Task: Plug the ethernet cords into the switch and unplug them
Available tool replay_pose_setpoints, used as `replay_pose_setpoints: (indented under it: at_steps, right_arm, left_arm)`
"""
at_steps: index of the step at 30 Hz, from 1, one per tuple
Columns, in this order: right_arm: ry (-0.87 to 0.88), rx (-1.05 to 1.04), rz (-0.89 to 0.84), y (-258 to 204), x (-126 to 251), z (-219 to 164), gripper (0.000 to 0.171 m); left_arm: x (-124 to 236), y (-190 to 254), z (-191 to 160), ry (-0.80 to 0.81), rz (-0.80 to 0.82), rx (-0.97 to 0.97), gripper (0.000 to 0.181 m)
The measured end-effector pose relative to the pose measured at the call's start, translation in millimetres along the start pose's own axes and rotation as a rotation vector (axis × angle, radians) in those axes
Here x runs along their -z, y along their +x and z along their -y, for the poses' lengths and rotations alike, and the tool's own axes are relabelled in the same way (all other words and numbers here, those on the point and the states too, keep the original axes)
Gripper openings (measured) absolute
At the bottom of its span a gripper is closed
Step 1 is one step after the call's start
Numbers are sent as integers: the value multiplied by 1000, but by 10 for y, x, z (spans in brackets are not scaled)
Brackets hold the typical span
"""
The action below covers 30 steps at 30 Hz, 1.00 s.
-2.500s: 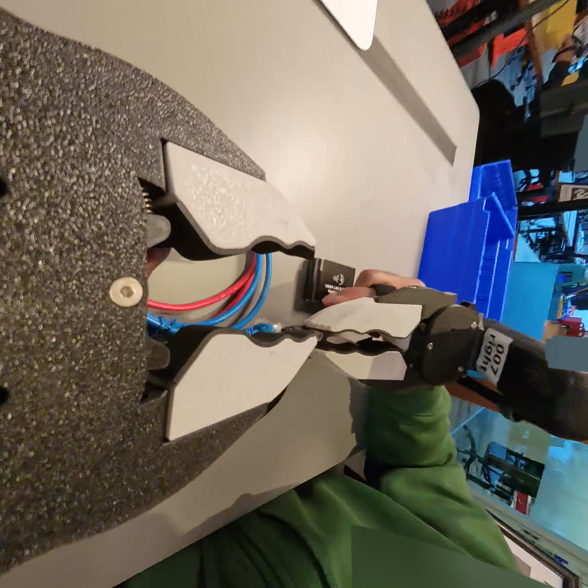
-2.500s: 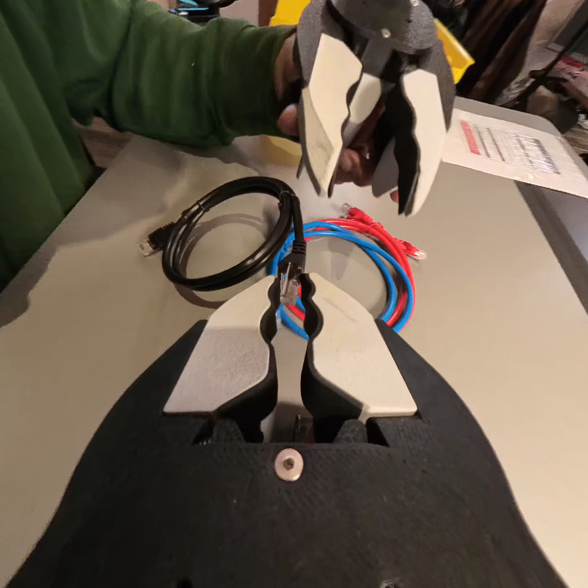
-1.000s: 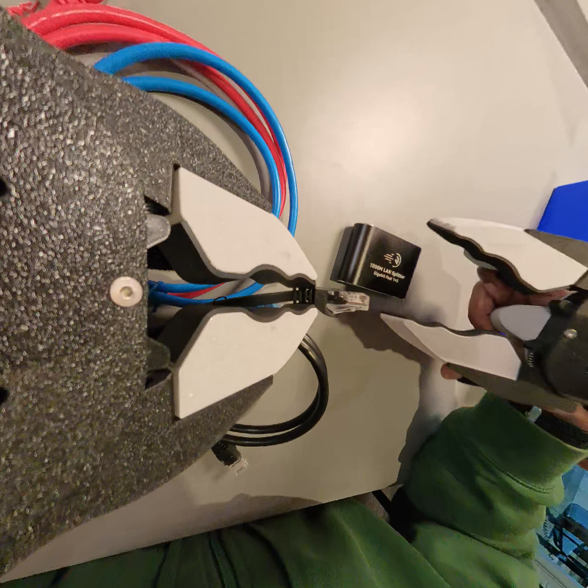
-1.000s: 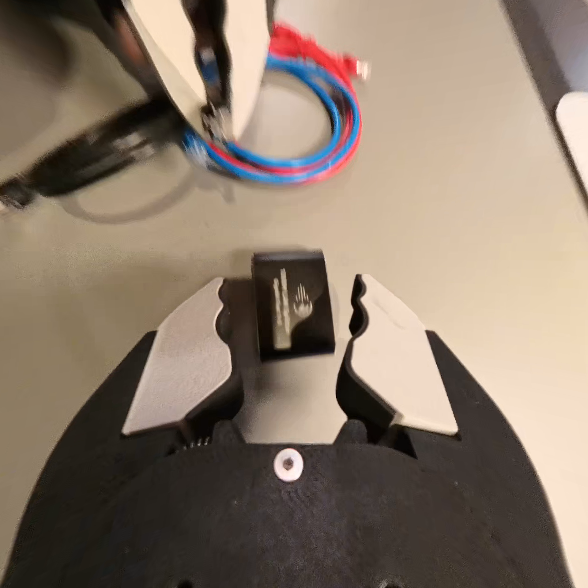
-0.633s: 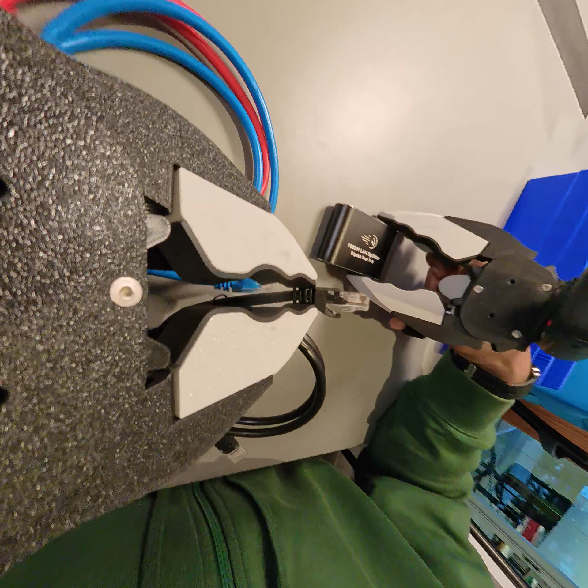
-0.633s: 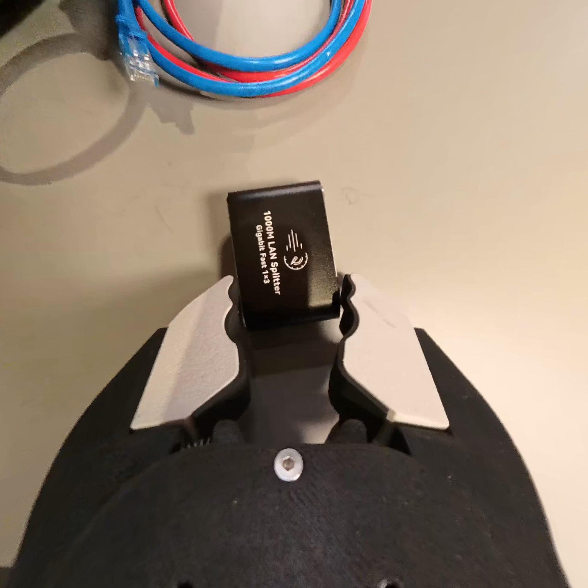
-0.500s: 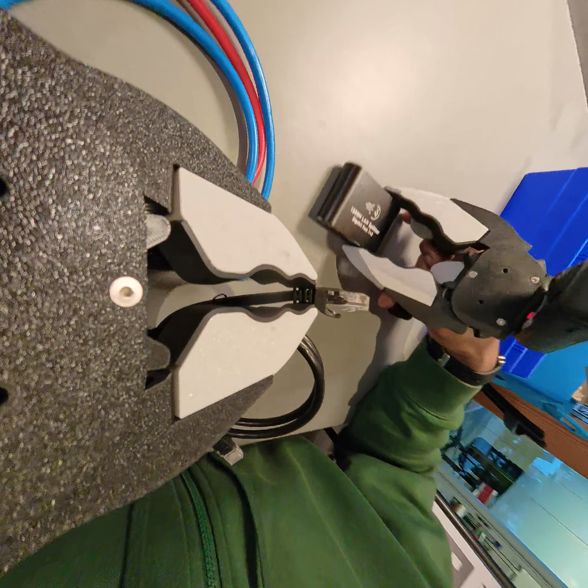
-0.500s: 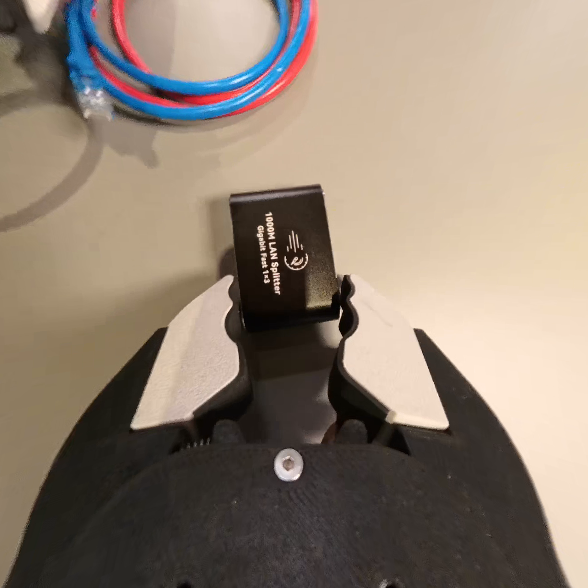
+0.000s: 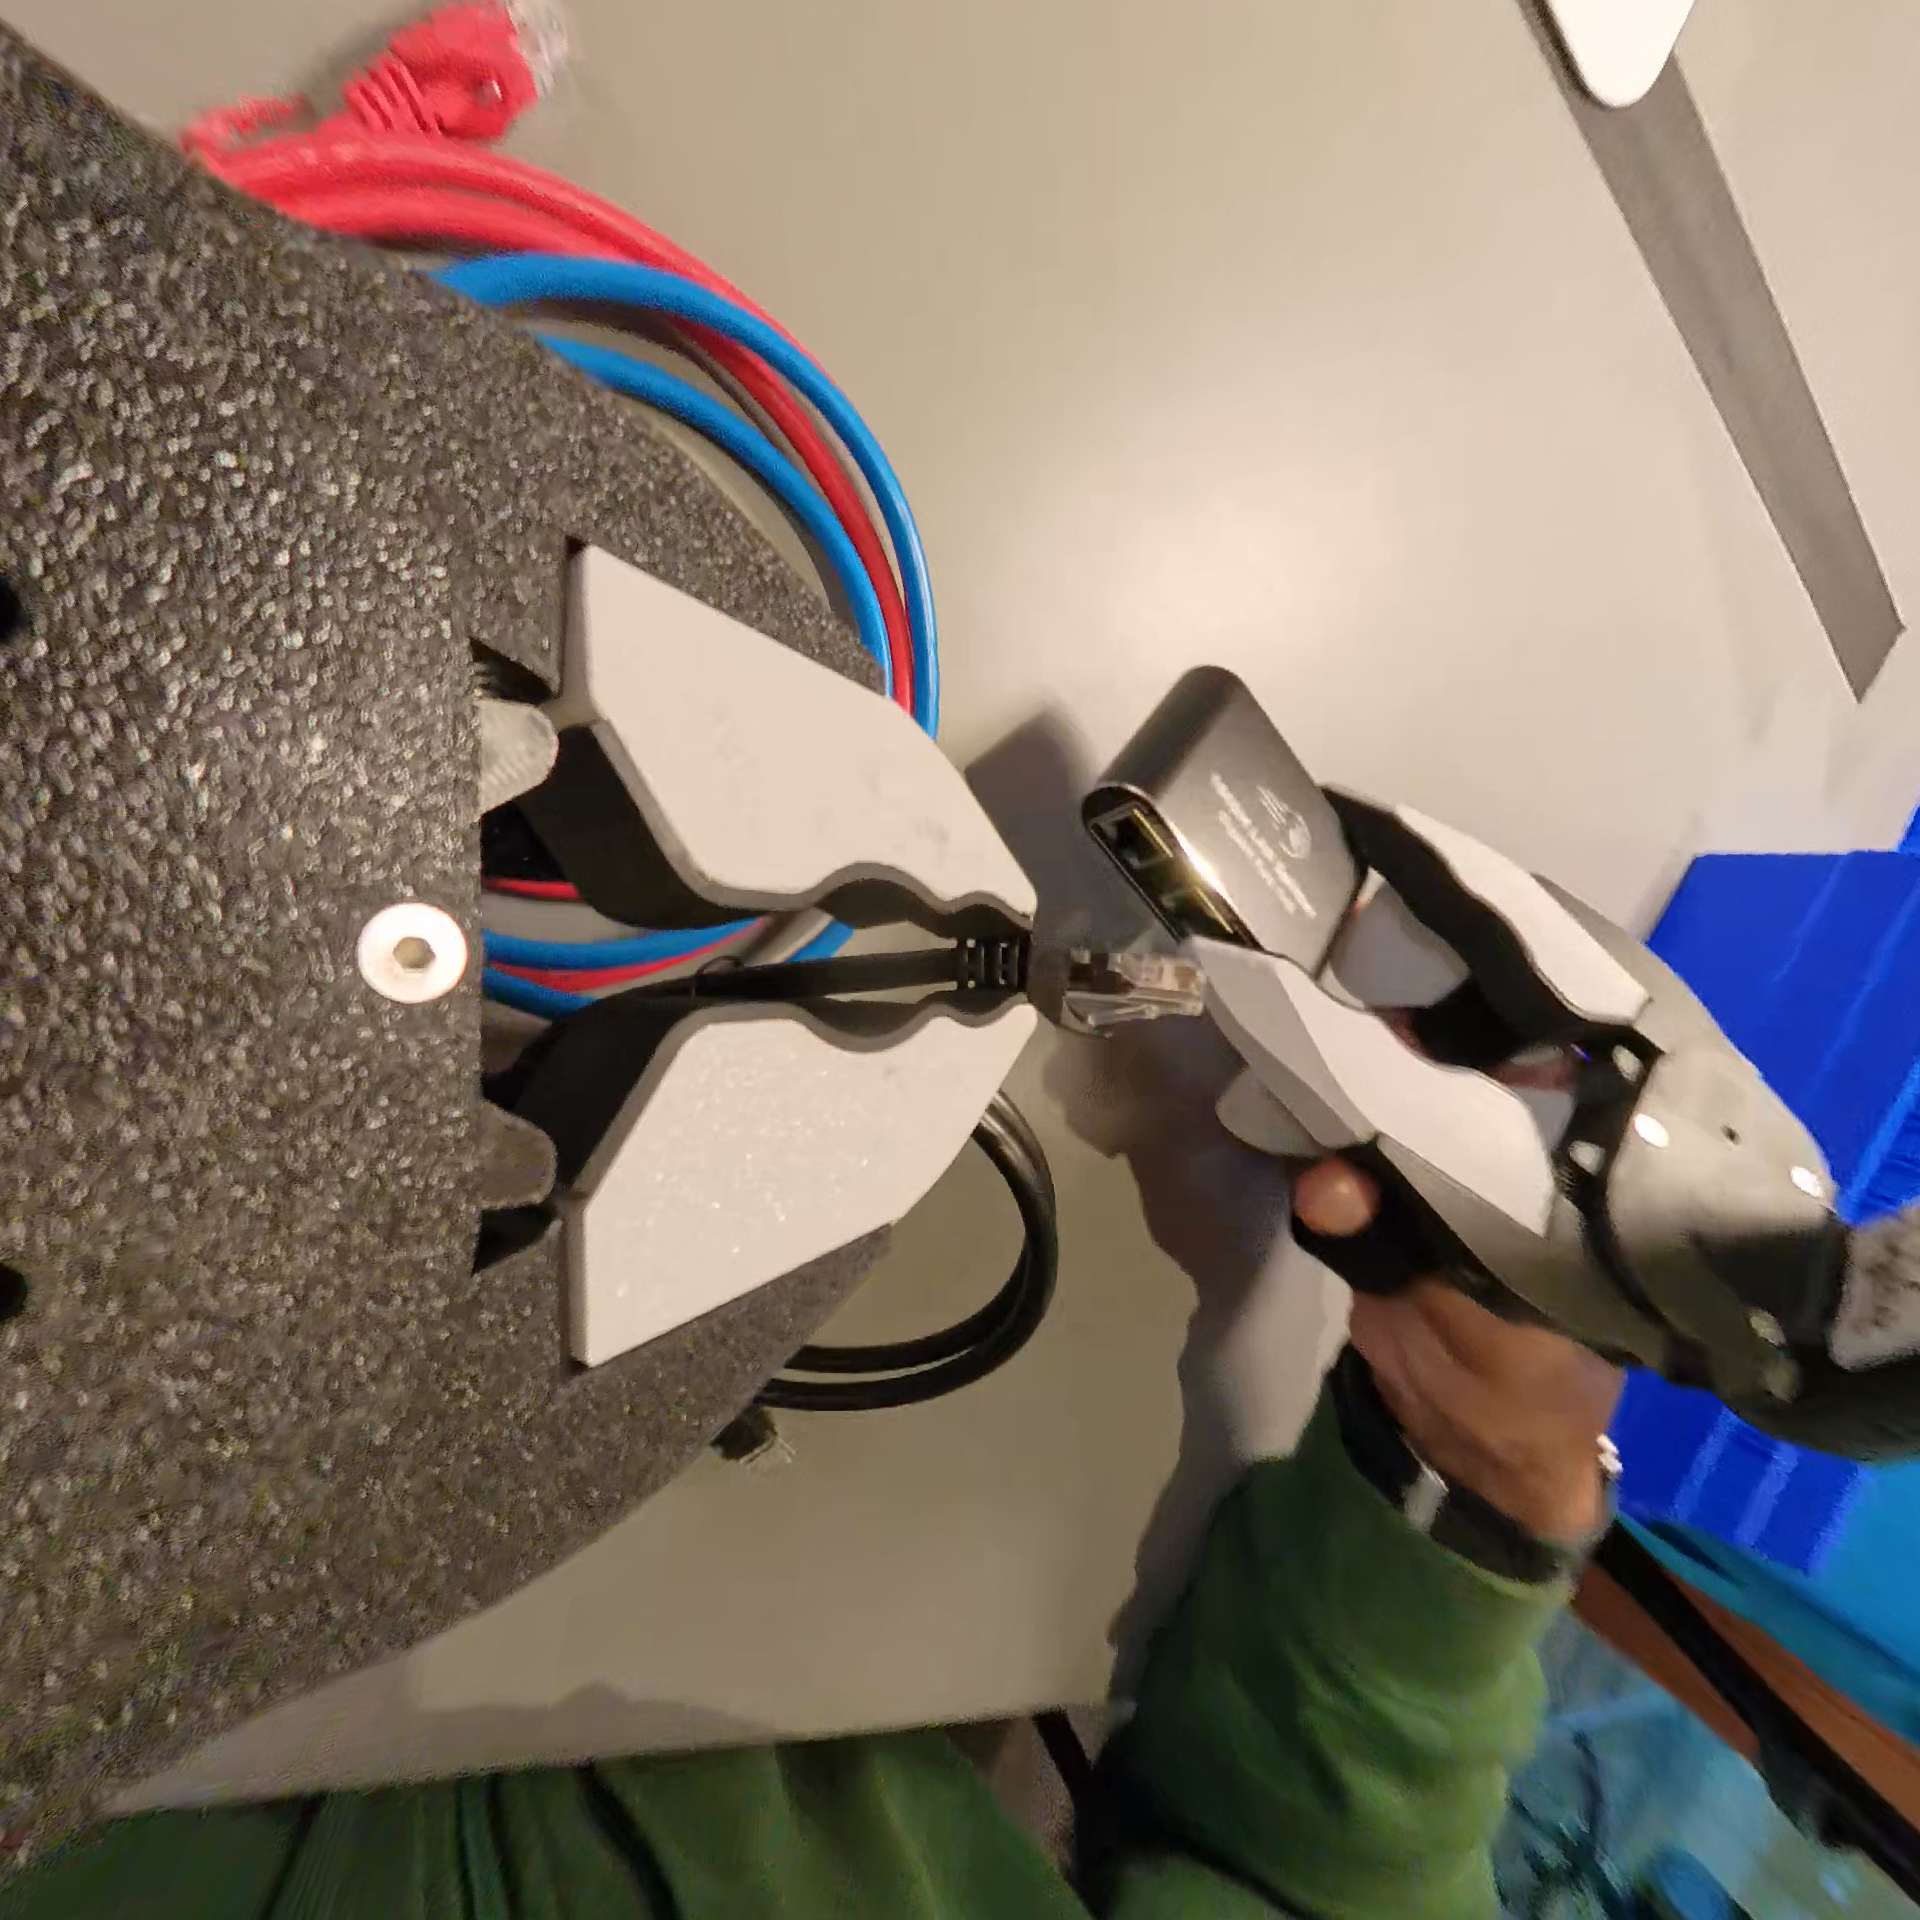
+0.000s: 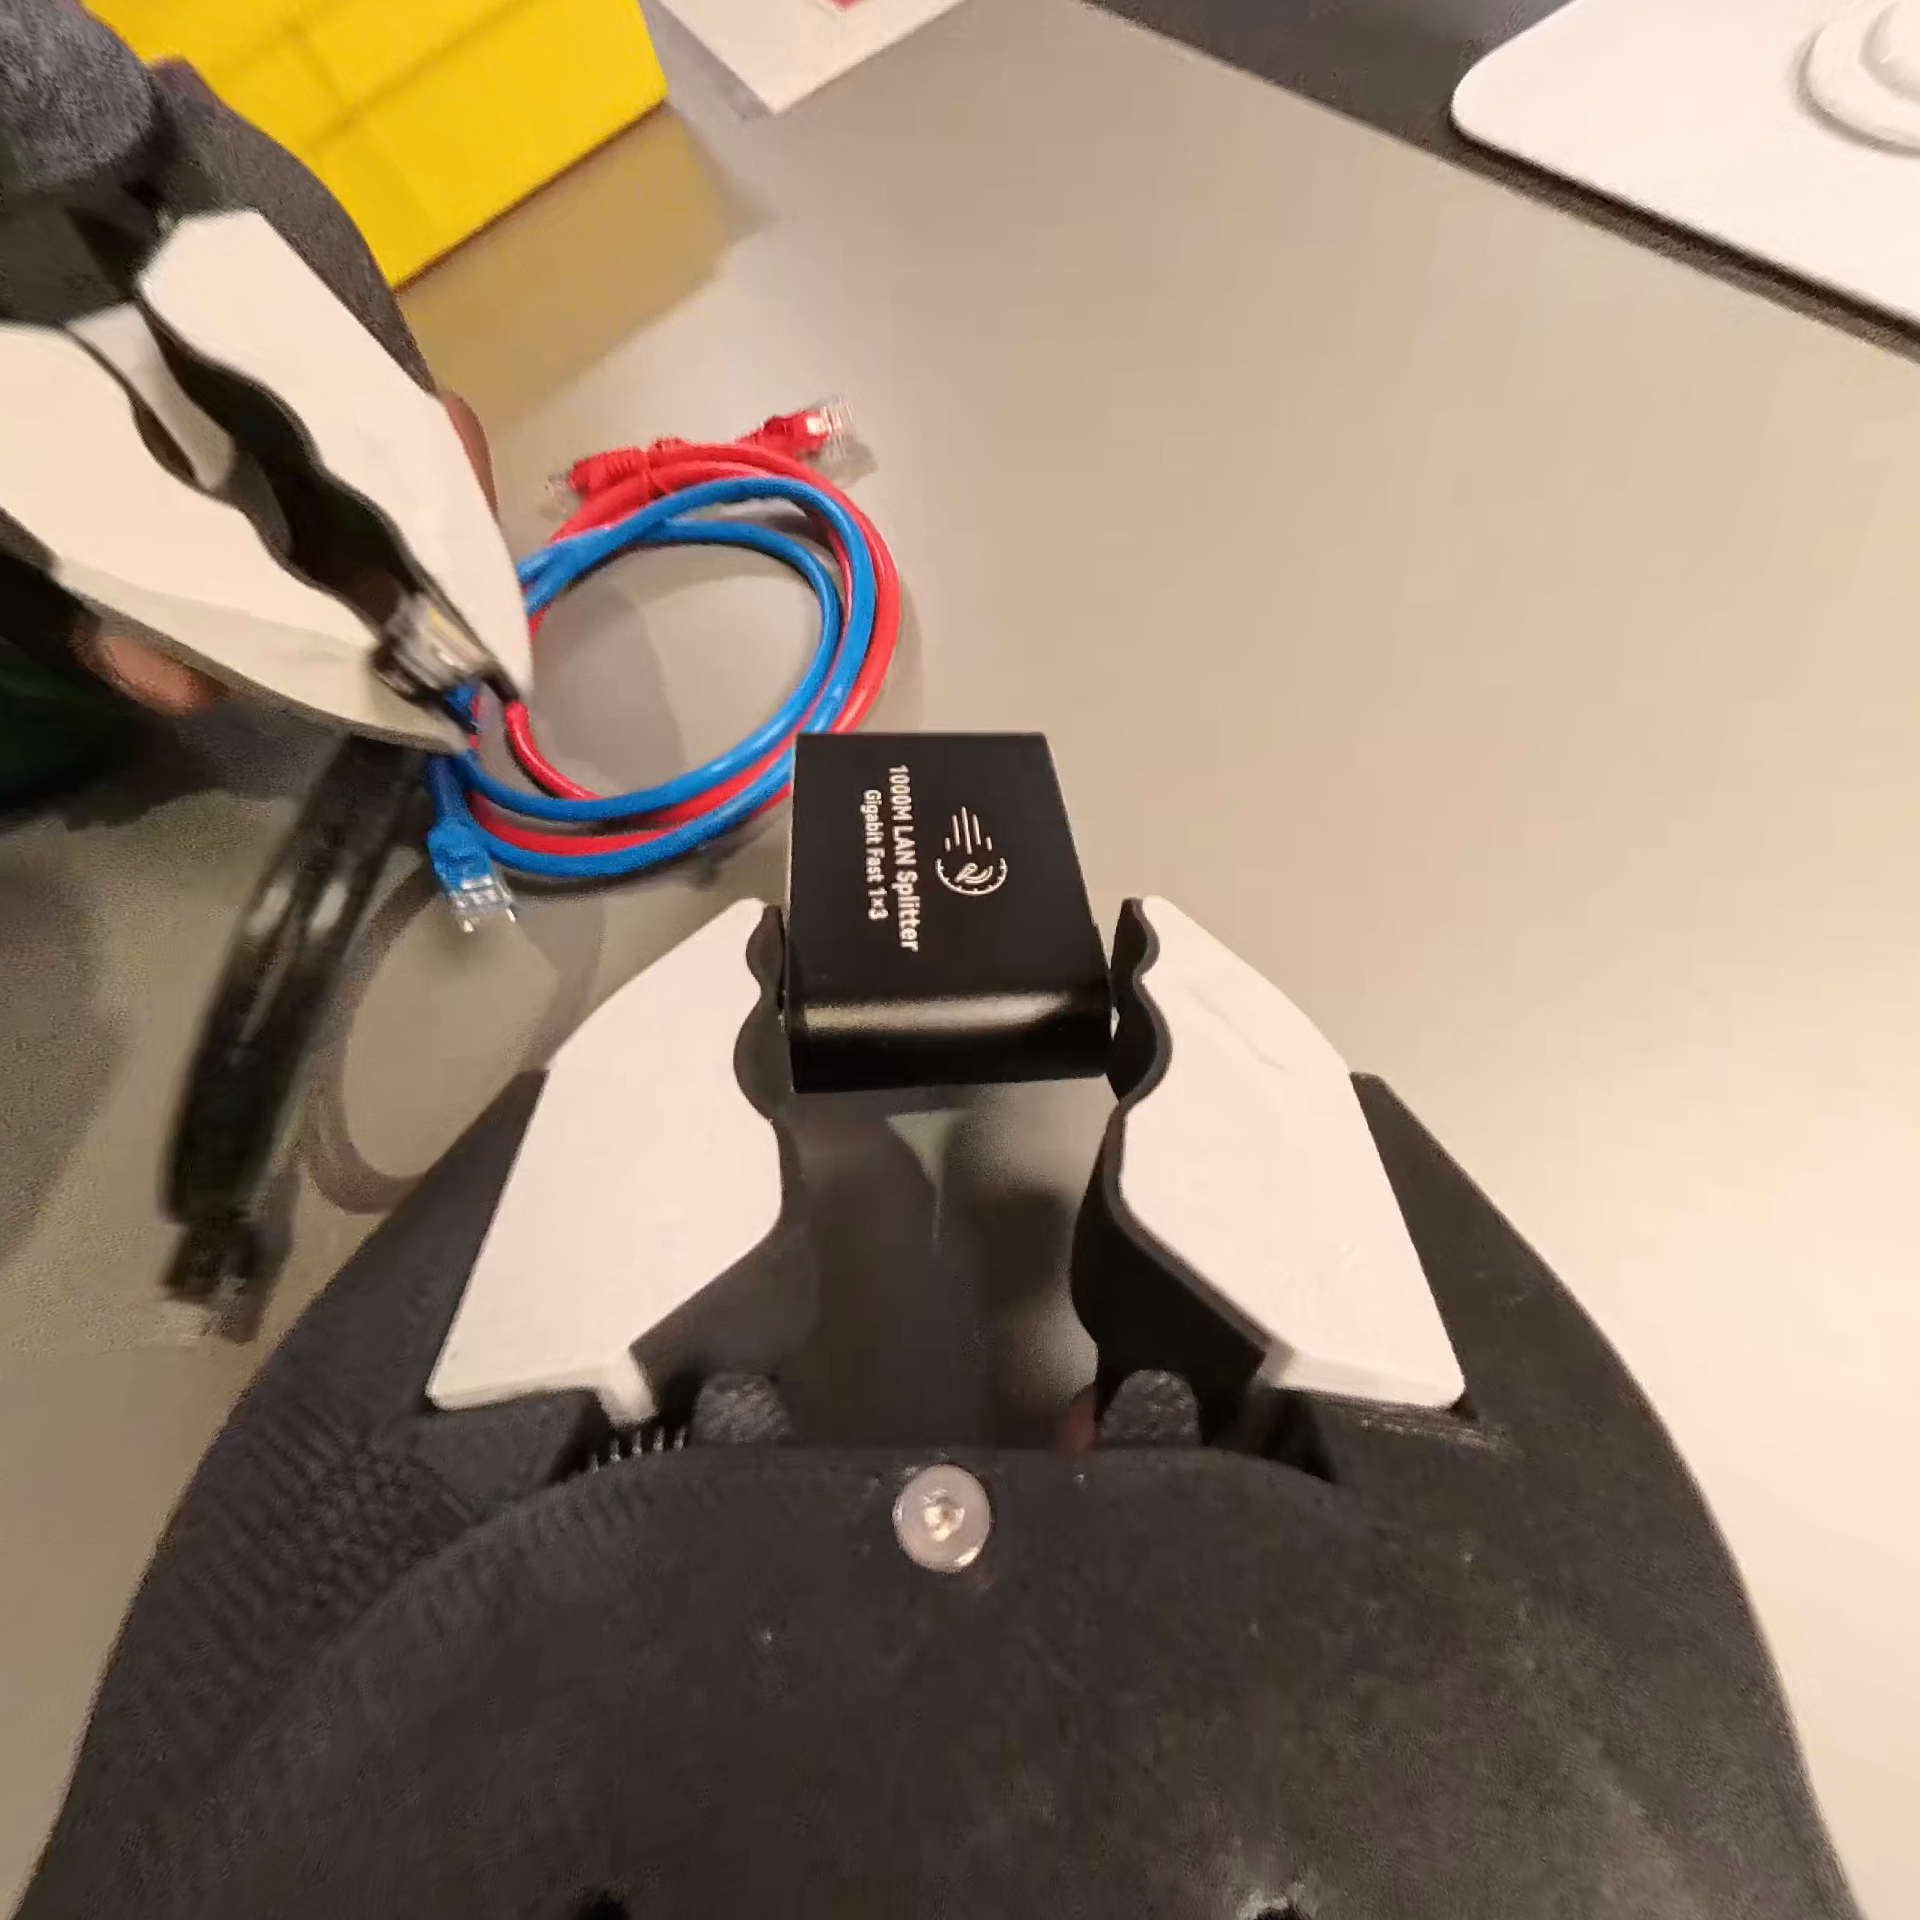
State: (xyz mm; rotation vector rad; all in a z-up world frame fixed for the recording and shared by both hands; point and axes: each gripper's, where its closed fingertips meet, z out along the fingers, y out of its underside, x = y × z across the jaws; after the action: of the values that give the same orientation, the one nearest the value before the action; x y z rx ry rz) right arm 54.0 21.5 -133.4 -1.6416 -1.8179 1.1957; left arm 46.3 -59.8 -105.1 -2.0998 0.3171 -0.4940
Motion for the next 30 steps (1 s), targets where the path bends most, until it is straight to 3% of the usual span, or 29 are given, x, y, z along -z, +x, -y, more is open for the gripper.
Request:
replay_pose_setpoints:
  at_steps: [14,25,30]
  right_arm:
    - [122,13,-161,1,232,297,61]
    - [353,-49,-322,374,742,550,61]
    - [386,-82,-366,504,787,509,61]
  left_arm:
    - [-106,-243,131,-131,446,-415,10]
    - [341,-228,1176,137,654,-589,10]
    - [360,-574,1449,77,956,-875,10]
